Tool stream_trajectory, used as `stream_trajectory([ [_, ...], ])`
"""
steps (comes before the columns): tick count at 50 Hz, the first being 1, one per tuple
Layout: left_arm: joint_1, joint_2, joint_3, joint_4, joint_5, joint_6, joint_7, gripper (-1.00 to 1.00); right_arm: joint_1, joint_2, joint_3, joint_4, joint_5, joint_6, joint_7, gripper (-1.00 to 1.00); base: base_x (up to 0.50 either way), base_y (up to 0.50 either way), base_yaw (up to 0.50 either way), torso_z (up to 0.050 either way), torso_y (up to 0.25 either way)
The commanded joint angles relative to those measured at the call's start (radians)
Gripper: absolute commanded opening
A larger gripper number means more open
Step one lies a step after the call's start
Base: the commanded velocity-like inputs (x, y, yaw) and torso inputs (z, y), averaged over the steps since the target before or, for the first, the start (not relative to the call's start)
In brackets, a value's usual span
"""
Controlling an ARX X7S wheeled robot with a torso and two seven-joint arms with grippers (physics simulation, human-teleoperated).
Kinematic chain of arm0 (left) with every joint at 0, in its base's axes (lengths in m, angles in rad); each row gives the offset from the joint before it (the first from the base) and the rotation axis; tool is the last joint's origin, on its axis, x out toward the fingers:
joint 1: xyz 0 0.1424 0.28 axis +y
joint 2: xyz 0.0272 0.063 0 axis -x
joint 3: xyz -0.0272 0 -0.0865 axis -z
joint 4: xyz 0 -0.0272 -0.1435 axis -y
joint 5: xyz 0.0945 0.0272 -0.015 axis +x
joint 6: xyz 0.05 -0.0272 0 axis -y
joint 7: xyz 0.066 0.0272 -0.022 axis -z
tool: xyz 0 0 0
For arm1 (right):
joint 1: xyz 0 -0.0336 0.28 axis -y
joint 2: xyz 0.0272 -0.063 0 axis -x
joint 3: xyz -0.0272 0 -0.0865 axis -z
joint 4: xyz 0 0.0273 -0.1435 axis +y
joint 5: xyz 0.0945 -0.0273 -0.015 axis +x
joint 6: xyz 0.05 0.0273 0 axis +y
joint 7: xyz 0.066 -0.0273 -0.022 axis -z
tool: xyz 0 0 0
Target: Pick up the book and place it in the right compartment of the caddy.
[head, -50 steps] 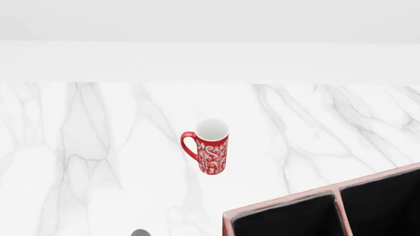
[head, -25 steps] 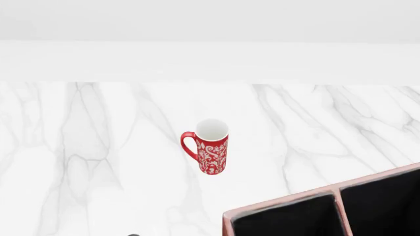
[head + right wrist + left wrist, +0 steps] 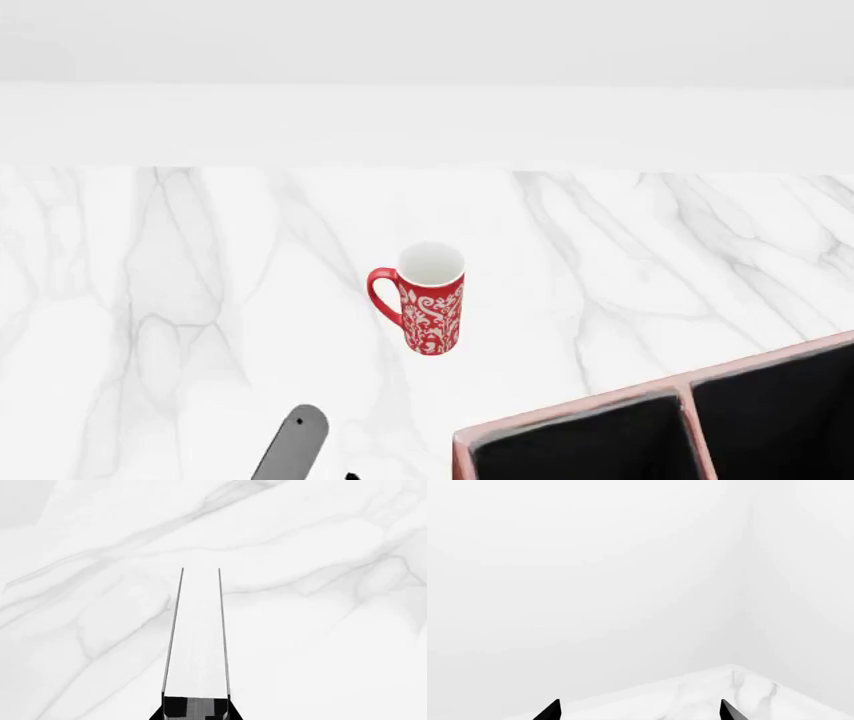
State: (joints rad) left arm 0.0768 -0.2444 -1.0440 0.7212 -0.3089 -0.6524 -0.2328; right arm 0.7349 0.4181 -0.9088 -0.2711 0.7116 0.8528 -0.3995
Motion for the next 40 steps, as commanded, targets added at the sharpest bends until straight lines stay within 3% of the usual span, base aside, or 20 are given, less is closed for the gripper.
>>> stream_trajectory([
  [1, 0.001, 0.017, -0.011, 0.014, 0.018, -0.005, 0.02, 1.0, 0.03, -0.023, 0.149, -0.084, 0.068, 0.049, 0.084, -1.0, 0.0, 0.0, 0.0, 0.0, 0.0],
  [11, 0.001, 0.016, 0.0, 0.011, 0.019, 0.0, 0.02, 1.0, 0.105, -0.024, 0.255, -0.162, 0.135, 0.172, 0.238, -1.0, 0.0, 0.0, 0.0, 0.0, 0.001],
  [30, 0.002, 0.013, 0.018, 0.003, 0.022, 0.005, 0.016, 1.0, 0.277, -0.045, 0.648, -0.148, 0.352, 0.451, 0.664, -1.0, 0.0, 0.0, 0.0, 0.0, 0.001],
  [40, 0.001, 0.01, 0.021, -0.002, 0.02, 0.007, 0.015, 1.0, 0.296, 0.032, 0.827, -0.188, 0.413, 0.49, 0.8, -1.0, 0.0, 0.0, 0.0, 0.0, 0.001],
])
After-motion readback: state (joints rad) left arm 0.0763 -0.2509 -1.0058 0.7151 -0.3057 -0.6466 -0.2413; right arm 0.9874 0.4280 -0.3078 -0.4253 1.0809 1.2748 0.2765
